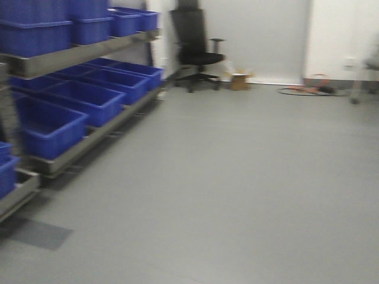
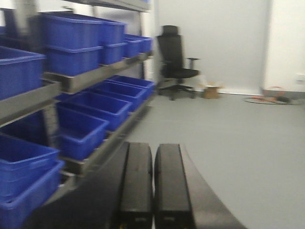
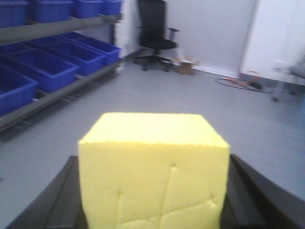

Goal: Place yellow foam block on left shelf second layer
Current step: 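Drive down the aisle and turn toward the blue-bin shelf, then approach the shelf and stop facing the blue bins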

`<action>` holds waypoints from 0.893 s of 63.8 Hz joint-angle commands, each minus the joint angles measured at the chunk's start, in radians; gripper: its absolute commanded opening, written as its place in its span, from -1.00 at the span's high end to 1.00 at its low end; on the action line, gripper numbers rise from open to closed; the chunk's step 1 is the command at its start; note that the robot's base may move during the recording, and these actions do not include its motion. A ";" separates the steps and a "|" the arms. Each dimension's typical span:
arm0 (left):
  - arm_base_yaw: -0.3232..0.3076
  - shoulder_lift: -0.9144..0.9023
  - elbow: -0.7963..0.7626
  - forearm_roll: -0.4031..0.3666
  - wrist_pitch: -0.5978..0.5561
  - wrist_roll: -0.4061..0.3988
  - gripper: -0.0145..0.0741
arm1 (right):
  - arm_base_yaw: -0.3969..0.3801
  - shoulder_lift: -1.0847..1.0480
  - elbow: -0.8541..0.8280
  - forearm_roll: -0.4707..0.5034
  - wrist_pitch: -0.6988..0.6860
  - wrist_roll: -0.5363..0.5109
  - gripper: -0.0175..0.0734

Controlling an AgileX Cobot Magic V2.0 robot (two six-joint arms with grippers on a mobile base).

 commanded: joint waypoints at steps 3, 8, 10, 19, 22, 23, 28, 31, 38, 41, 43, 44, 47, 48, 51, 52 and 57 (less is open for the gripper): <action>0.000 -0.020 0.027 -0.006 -0.081 -0.003 0.39 | -0.005 0.007 -0.031 0.000 -0.090 -0.009 -0.41; 0.000 -0.020 0.027 -0.006 -0.081 -0.003 0.39 | -0.005 0.007 -0.031 0.000 -0.090 -0.009 -0.41; 0.000 -0.020 0.027 -0.006 -0.081 -0.003 0.39 | -0.005 0.007 -0.031 0.000 -0.090 -0.009 -0.41; 0.000 -0.020 0.027 -0.006 -0.081 -0.003 0.39 | -0.005 0.007 -0.031 0.000 -0.090 -0.009 -0.41; 0.000 -0.020 0.027 -0.006 -0.081 -0.003 0.39 | -0.005 0.007 -0.031 0.000 -0.090 -0.009 -0.41; 0.000 -0.020 0.027 -0.006 -0.081 -0.003 0.39 | -0.005 0.007 -0.031 0.000 -0.090 -0.009 -0.41; 0.000 -0.020 0.027 -0.006 -0.081 -0.003 0.39 | -0.005 0.007 -0.031 0.000 -0.090 -0.009 -0.41; 0.000 -0.020 0.027 -0.006 -0.081 -0.003 0.39 | -0.005 0.007 -0.031 0.000 -0.090 -0.009 -0.41; 0.000 -0.020 0.027 -0.006 -0.081 -0.003 0.39 | -0.005 0.007 -0.031 0.000 -0.090 -0.009 -0.41; 0.000 -0.020 0.027 -0.006 -0.081 -0.003 0.39 | -0.005 0.007 -0.031 0.000 -0.090 -0.009 -0.41; 0.000 -0.020 0.027 -0.006 -0.081 -0.003 0.39 | -0.005 0.007 -0.031 0.000 -0.090 -0.009 -0.41; 0.000 -0.020 0.027 -0.006 -0.081 -0.003 0.39 | -0.005 0.007 -0.031 0.000 -0.090 -0.009 -0.41; 0.000 -0.020 0.027 -0.006 -0.081 -0.003 0.39 | -0.005 0.007 -0.031 0.000 -0.090 -0.009 -0.41; 0.000 -0.020 0.027 -0.006 -0.081 -0.003 0.39 | -0.005 0.007 -0.031 0.000 -0.090 -0.009 -0.41; 0.000 -0.020 0.027 -0.006 -0.081 -0.003 0.39 | -0.005 0.007 -0.031 0.000 -0.090 -0.009 -0.41; 0.000 -0.020 0.027 -0.006 -0.081 -0.003 0.39 | -0.005 0.007 -0.031 0.000 -0.090 -0.009 -0.41; 0.000 -0.020 0.027 -0.006 -0.081 -0.003 0.39 | -0.005 0.007 -0.031 0.000 -0.090 -0.009 -0.41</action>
